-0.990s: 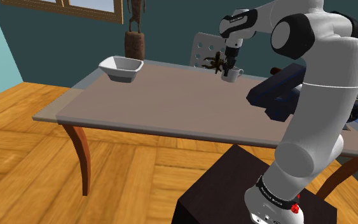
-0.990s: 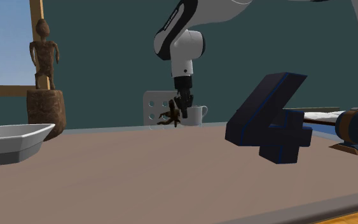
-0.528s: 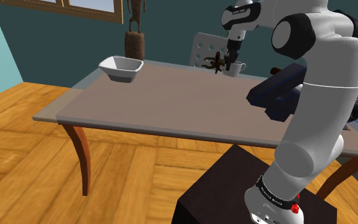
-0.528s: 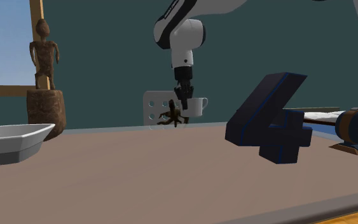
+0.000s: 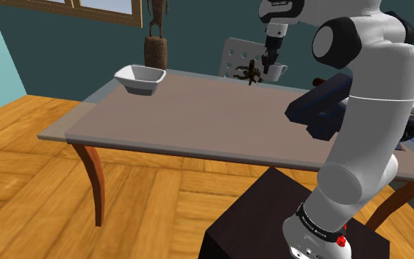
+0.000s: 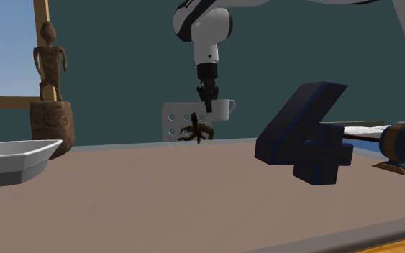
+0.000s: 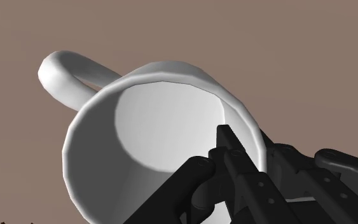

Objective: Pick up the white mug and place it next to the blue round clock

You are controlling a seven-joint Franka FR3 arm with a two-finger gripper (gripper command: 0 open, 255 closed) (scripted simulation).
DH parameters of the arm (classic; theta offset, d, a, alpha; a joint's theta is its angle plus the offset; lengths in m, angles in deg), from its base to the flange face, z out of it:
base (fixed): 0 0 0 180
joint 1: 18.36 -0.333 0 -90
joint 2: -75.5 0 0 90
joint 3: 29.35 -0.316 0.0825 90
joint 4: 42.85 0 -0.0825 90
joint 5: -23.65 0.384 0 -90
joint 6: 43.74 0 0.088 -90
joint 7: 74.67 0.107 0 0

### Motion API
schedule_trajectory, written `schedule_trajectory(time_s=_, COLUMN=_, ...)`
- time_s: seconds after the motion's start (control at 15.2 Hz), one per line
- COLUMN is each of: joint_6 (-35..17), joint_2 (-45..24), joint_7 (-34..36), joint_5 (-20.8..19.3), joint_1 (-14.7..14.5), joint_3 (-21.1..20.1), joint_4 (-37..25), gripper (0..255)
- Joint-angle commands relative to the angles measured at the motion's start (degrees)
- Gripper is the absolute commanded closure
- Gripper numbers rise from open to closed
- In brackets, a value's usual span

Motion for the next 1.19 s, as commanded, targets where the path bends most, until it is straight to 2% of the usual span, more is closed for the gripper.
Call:
schedule_trajectory(time_s=0.0, joint_6=1.69, joint_2=-0.17, joint_7=-0.17, joint_5=0.08, joint_1=0.21, joint_3=0.06, joint_4=-1.84, gripper=255)
schedule_trajectory(time_s=0.79, joint_6=13.49, joint_2=-5.00, joint_7=-1.36, joint_5=2.09, joint_1=2.89, joint_3=0.18, joint_4=-18.31, gripper=255)
schedule_trajectory(time_s=1.12, joint_6=9.01, joint_2=3.27, joint_7=-5.61, joint_5=-0.87, joint_1=3.59, joint_3=2.07, joint_4=-6.25, gripper=255)
